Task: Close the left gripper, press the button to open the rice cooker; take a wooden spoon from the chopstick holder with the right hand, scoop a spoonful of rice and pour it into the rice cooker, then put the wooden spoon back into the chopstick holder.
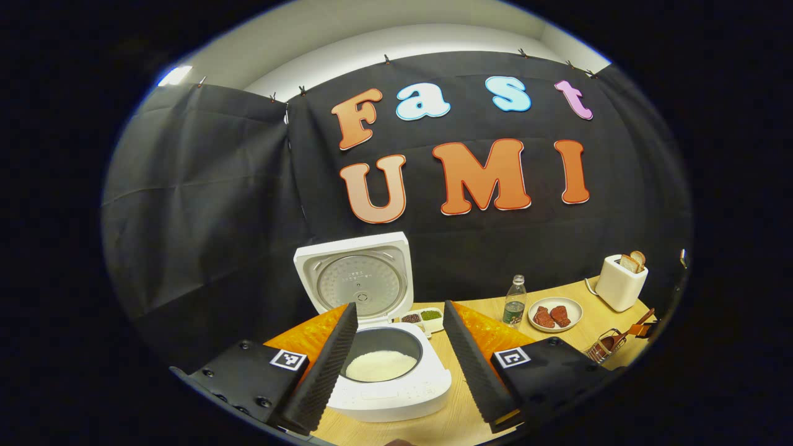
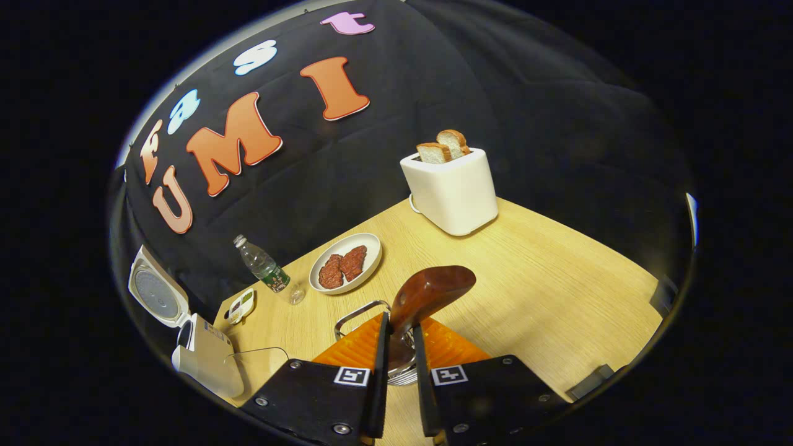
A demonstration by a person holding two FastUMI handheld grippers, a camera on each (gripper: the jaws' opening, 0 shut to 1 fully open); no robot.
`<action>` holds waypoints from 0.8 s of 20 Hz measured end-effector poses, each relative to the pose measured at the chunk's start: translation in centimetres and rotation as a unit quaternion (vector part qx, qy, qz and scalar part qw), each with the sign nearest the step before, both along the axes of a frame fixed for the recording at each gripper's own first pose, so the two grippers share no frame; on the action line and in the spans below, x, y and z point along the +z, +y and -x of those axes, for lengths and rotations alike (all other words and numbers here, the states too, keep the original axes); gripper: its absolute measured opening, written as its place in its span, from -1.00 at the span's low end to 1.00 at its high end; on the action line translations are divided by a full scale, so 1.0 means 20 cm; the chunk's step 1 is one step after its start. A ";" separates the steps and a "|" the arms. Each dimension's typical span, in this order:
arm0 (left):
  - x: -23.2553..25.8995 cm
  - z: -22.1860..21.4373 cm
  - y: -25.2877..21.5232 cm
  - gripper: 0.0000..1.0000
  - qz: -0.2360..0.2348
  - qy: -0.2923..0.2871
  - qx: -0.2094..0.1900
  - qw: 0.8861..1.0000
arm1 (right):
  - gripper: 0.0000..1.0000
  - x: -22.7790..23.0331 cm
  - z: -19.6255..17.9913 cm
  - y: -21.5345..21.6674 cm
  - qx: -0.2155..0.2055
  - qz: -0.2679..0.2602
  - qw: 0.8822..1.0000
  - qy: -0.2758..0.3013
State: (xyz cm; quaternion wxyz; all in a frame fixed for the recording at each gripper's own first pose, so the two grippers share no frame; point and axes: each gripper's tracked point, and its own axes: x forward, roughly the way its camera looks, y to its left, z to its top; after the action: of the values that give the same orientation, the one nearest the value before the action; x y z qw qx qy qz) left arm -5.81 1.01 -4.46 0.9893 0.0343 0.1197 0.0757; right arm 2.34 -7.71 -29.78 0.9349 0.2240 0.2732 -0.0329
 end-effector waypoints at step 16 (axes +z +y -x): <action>-0.08 0.05 0.09 0.80 0.008 0.015 0.019 1.000 | -0.75 0.13 -0.17 0.08 0.020 -0.012 1.000 0.005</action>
State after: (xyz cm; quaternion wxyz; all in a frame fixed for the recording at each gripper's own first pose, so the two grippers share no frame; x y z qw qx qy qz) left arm -6.73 2.84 -6.07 0.9860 0.0249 0.1359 0.0928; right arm 5.83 -6.07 -27.18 0.9311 0.2298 0.2831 -0.0117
